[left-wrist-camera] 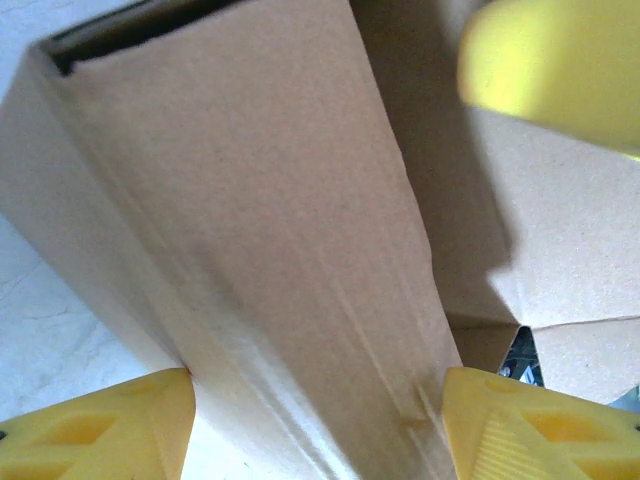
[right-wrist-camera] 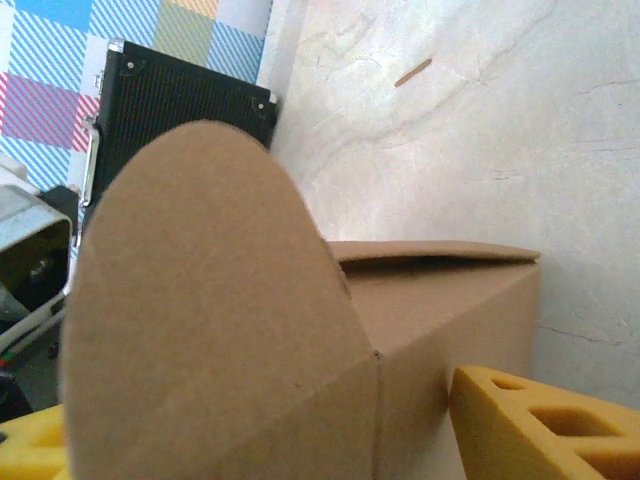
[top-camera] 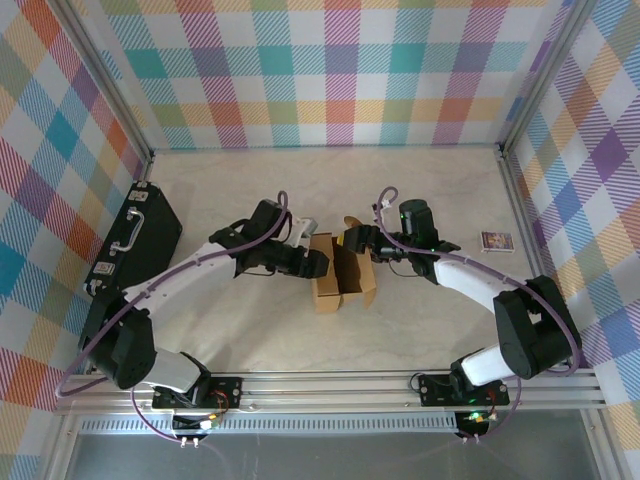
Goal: Fold the paper box
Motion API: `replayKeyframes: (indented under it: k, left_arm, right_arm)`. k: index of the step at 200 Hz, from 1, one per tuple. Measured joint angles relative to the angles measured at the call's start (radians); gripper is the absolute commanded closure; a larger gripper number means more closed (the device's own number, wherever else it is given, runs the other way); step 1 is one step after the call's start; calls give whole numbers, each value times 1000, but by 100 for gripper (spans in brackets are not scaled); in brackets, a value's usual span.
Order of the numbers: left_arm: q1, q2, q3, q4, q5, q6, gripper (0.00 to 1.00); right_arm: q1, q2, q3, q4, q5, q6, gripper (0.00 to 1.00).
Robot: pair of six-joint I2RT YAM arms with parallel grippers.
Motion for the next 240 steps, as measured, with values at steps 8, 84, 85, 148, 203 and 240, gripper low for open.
replayKeyframes:
  k: [8,84,85,148,203,240]
  left_arm:
    - [0,-12,-11,3,0,-2,36]
    - [0,-40,-64,41,3,-35,40]
    - [0,-40,-65,42,3,-35,41]
    - [0,-41,-83,97,4,-79,42]
    - [0,-48,-111,161,23,-147,42]
    - [0,-74,-126,177,29,-173,42]
  right_arm:
    - [0,0,0,2,0,3,32]
    - [40,-1,11,-27,17,18,32]
    - [40,-1,11,-27,18,19,32]
    - [92,-1,49,-63,119,129,32]
    - [134,-3,71,-106,187,169,31]
    - [156,-33,83,-138,223,185,30]
